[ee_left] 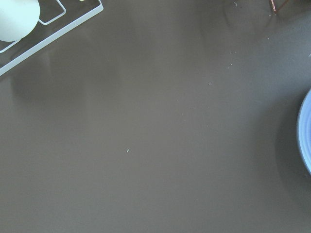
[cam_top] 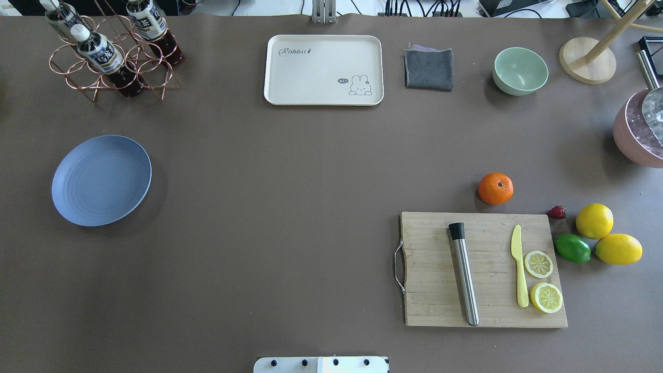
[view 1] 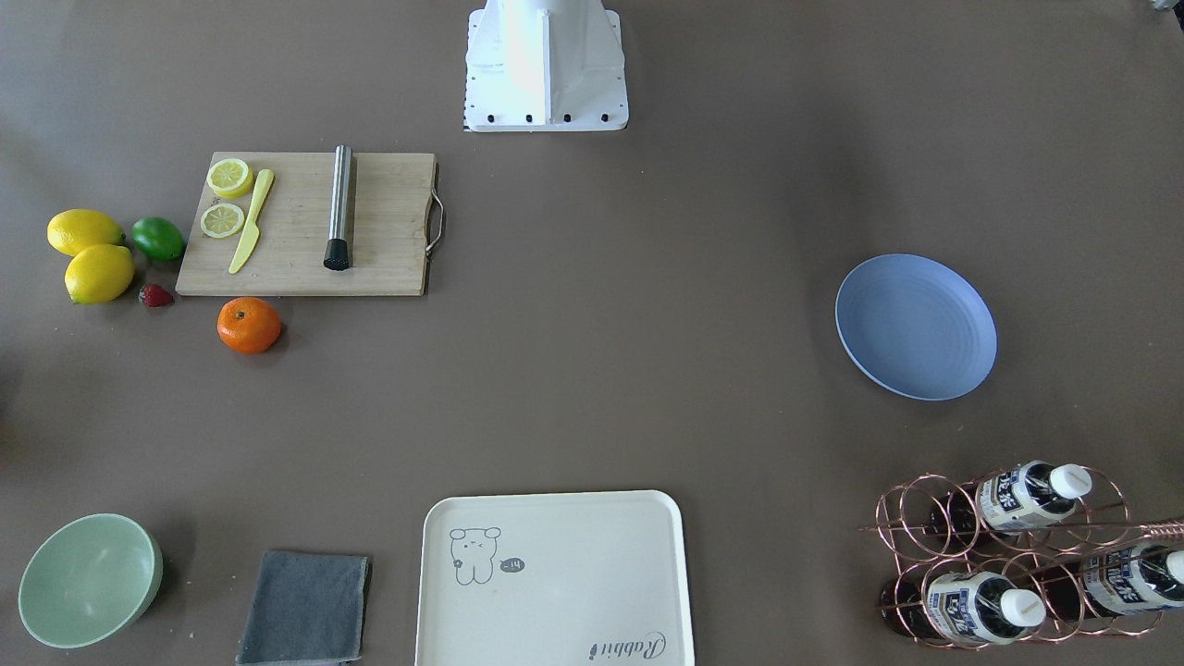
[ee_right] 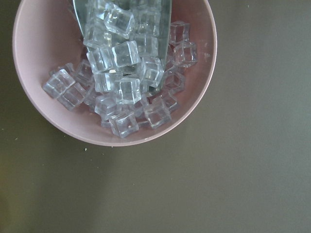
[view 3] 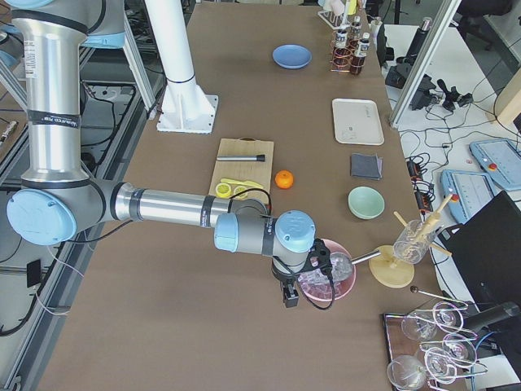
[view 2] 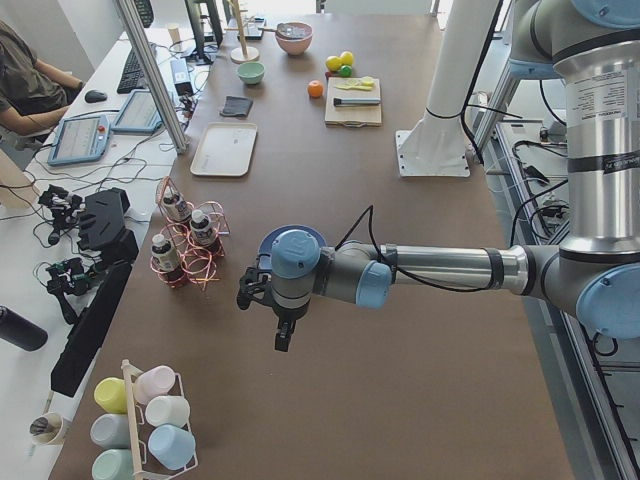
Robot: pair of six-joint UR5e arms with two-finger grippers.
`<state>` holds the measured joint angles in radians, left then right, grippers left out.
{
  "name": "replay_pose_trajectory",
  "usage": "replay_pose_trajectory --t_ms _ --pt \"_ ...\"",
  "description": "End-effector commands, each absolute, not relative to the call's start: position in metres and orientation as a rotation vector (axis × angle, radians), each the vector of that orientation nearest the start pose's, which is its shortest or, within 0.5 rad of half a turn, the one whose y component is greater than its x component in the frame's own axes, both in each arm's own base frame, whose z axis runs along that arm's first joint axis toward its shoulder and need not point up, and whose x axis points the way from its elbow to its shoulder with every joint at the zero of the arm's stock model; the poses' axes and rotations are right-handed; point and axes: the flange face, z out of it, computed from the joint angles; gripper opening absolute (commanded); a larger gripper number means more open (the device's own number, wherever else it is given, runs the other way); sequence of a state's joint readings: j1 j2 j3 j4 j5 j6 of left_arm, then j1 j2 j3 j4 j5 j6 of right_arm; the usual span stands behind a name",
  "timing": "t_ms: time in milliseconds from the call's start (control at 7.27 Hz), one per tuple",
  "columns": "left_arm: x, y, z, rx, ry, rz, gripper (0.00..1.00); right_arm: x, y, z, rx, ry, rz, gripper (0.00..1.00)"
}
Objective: Pick orange to plate
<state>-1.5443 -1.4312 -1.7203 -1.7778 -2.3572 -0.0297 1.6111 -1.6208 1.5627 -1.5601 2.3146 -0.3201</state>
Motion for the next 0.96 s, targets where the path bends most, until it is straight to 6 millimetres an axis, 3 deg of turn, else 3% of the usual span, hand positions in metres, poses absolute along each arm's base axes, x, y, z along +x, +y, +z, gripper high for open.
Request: replay_pose_trajectory --t_ms 0,826 --pt "-0.0497 -0.4496 0.6198 0.194 0.790 0.089 0.98 0.0841 -0.4640 0.6867 0.091 -0.746 -0.249 1.00" --pt "-0.0464 -0.4438 0.6247 0.187 0.791 0.103 0.98 0.0838 -0.4614 0.6894 0.086 -0.750 -0.246 1.00"
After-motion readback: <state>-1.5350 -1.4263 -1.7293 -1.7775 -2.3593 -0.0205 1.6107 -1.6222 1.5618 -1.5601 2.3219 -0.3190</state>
